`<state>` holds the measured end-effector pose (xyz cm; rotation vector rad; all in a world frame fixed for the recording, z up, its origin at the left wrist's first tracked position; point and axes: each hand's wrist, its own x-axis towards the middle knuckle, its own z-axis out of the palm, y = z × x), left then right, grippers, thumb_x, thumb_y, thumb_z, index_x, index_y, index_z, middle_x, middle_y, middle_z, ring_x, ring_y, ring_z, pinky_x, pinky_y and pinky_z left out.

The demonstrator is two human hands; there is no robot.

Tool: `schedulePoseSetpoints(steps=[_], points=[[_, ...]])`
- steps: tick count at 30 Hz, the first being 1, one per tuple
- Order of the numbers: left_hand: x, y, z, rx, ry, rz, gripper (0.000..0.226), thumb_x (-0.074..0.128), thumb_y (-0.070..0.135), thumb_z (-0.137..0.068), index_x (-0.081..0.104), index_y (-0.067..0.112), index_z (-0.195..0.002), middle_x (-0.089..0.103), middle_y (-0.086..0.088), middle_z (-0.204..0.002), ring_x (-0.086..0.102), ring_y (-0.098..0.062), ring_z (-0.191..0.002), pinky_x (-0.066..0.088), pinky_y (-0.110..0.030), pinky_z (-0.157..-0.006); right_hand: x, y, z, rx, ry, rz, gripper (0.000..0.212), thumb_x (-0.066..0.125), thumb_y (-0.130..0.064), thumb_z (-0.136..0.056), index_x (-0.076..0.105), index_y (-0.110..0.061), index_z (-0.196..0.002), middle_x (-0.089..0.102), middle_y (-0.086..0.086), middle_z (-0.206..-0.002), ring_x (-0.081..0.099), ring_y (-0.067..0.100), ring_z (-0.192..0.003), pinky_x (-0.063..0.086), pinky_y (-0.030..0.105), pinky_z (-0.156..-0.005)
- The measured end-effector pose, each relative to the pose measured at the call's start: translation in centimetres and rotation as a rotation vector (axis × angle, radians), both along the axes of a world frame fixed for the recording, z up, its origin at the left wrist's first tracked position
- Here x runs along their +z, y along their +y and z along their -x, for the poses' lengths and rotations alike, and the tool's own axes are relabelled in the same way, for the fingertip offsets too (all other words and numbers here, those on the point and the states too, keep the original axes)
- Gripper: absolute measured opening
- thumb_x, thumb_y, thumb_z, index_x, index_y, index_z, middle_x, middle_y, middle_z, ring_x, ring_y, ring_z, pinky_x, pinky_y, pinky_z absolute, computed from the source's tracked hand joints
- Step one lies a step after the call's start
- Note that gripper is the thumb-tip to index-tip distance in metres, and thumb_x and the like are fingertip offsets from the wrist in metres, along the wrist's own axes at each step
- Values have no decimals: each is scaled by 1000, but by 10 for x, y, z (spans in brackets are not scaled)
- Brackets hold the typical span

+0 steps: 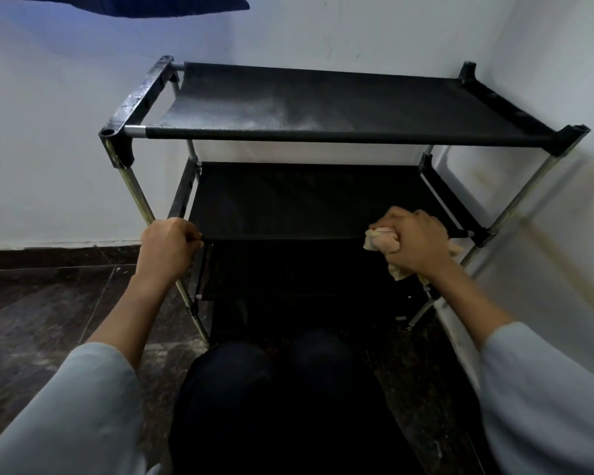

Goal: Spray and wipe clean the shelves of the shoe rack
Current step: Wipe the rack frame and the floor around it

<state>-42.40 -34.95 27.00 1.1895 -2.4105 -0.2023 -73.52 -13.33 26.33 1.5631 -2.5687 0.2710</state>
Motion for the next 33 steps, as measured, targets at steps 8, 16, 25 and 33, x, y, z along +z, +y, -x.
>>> schedulePoseSetpoints(steps=[8, 16, 25, 33], points=[[2, 9, 4, 31, -25, 16, 14, 69, 5, -81, 75, 2, -93, 71, -22, -86, 62, -43, -84, 47, -45, -75, 2, -97, -150, 202, 83, 50, 27, 70, -35, -66, 66, -32, -93, 56, -7, -98, 58, 24, -86, 36, 33, -71], [17, 18, 18, 178, -238, -158, 15, 57, 11, -87, 63, -3, -90, 62, -27, -92, 59, -45, -86, 48, -44, -69, 2, -116, -165, 339, 60, 109, 36, 72, -31, -69, 67, -36, -104, 55, -10, -104, 56, 24, -90, 38, 35, -76], [19, 30, 32, 254, -313, -157, 21, 50, 3, -85, 59, -3, -102, 59, -27, -107, 56, -47, -98, 50, -52, -80, -10, 4, -2, 111, 27, 64, 48, 71, -32, -69, 61, -42, -115, 56, -14, -107, 55, 22, -93, 38, 33, -75], [30, 48, 58, 318, -687, -463, 68, 64, 44, -84, 42, 8, -137, 32, -22, -148, 25, -42, -137, 22, -53, -112, -41, 52, 26, -426, -740, 557, 46, 77, -29, -71, 64, -22, -114, 64, 0, -110, 62, 23, -100, 52, 41, -86]])
